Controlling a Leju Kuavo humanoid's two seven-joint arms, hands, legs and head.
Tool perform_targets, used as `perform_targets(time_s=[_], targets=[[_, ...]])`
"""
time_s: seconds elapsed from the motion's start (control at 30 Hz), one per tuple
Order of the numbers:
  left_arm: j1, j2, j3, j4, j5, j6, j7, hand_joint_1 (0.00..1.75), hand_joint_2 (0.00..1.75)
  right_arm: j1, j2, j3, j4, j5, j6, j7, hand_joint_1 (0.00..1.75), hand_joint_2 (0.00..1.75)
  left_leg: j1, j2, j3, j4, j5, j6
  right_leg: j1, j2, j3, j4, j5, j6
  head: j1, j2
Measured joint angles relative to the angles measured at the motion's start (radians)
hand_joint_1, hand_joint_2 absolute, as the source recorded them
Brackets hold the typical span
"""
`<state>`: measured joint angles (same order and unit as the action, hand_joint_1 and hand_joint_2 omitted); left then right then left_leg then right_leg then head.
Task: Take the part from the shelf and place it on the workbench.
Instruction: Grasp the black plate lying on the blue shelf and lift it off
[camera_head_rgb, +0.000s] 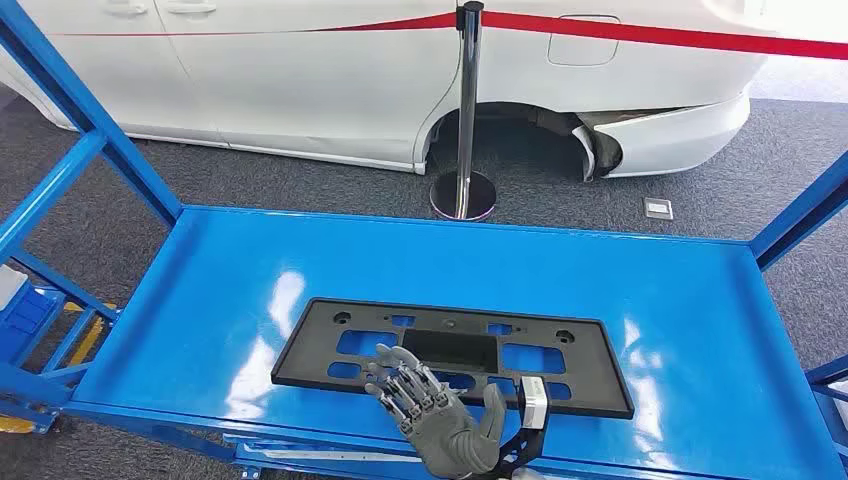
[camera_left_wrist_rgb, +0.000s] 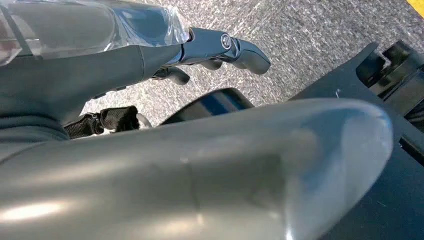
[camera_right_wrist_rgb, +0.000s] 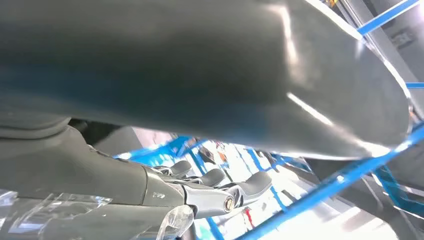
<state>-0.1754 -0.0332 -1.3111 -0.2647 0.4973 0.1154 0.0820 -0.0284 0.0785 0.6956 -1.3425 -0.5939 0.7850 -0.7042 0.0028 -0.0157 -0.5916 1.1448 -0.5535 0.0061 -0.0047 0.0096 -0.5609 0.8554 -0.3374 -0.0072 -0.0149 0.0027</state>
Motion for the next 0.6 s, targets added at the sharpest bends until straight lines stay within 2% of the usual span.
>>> perform_targets(time_s=[0.07, 0.1, 0.13, 0.17, 0.2, 0.23, 0.33, 0.47, 0.6], targets=[[-0.001, 0.0, 0.0, 0.0, -0.001, -0.001, 0.0, 0.0, 0.0, 0.006, 0.009, -0.032, -0.03, 0.018, 0.007, 0.0, 0.0, 0.0, -0.001, 0.003, 0.044, -0.099, 0.046, 0.005, 0.0, 0.0, 0.002, 0.0, 0.001, 0.002, 0.0, 0.0], [-0.004, 0.001, 0.0, 0.0, -0.003, -0.003, -0.001, 0.0, 0.0, 0.01, 0.018, -0.065, -0.061, 0.033, 0.008, 0.0, 0.0, 0.0, -0.004, 0.006, 0.082, -0.188, 0.081, 0.01, 0.001, 0.0, 0.002, 0.0, 0.002, 0.006, 0.0, 0.0], [-0.008, 0.001, 0.0, 0.0, -0.006, -0.005, 0.0, 0.0, 0.0, 0.011, 0.026, -0.1, -0.096, 0.045, 0.0, 0.0, 0.0, 0.0, -0.008, 0.008, 0.109, -0.252, 0.105, 0.016, 0.001, -0.001, 0.001, -0.001, 0.004, 0.011, 0.0, 0.0], [-0.011, 0.001, 0.0, 0.0, -0.009, -0.007, 0.0, 0.0, 0.0, 0.007, 0.031, -0.133, -0.134, 0.053, -0.021, -0.001, 0.0, 0.0, -0.013, 0.01, 0.124, -0.291, 0.119, 0.022, 0.001, -0.002, 0.0, -0.002, 0.006, 0.018, 0.0, 0.0], [-0.014, 0.002, 0.0, 0.0, -0.013, -0.009, 0.002, 0.0, 0.0, 0.0, 0.032, -0.161, -0.175, 0.056, -0.052, -0.001, 0.0, 0.0, -0.016, 0.011, 0.128, -0.308, 0.131, 0.028, 0.002, -0.003, -0.003, -0.003, 0.008, 0.024, -0.001, 0.0], [-0.014, 0.002, 0.0, 0.0, -0.016, -0.013, 0.004, 0.0, 0.0, -0.009, 0.029, -0.185, -0.218, 0.054, -0.091, -0.001, 0.0, 0.0, -0.016, 0.01, 0.126, -0.31, 0.142, 0.026, 0.002, -0.003, -0.006, -0.005, 0.011, 0.02, 0.0, 0.0], [-0.012, 0.003, 0.0, 0.001, -0.019, -0.02, 0.005, 0.0, 0.0, -0.038, 0.006, -0.24, -0.346, 0.048, -0.182, -0.001, 0.0, 0.0, -0.016, 0.01, 0.122, -0.316, 0.17, 0.016, 0.004, -0.003, -0.016, -0.007, 0.024, -0.004, -0.001, 0.0], [-0.015, 0.003, 0.0, 0.001, -0.019, -0.021, 0.001, 0.0, 0.0, -0.059, -0.019, -0.275, -0.473, 0.056, -0.207, 0.0, 0.0, 0.0, -0.018, 0.01, 0.117, -0.317, 0.171, 0.02, 0.003, -0.004, -0.019, -0.014, 0.028, 0.0, -0.001, 0.0], [-0.016, 0.003, 0.002, 0.001, -0.018, -0.018, -0.005, 0.0, 0.0, -0.073, -0.027, -0.279, -0.539, 0.077, -0.246, 0.002, 0.0, 1.75, -0.018, 0.01, 0.116, -0.317, 0.166, 0.027, -0.001, -0.004, -0.019, -0.016, 0.021, 0.019, -0.002, 0.0]])
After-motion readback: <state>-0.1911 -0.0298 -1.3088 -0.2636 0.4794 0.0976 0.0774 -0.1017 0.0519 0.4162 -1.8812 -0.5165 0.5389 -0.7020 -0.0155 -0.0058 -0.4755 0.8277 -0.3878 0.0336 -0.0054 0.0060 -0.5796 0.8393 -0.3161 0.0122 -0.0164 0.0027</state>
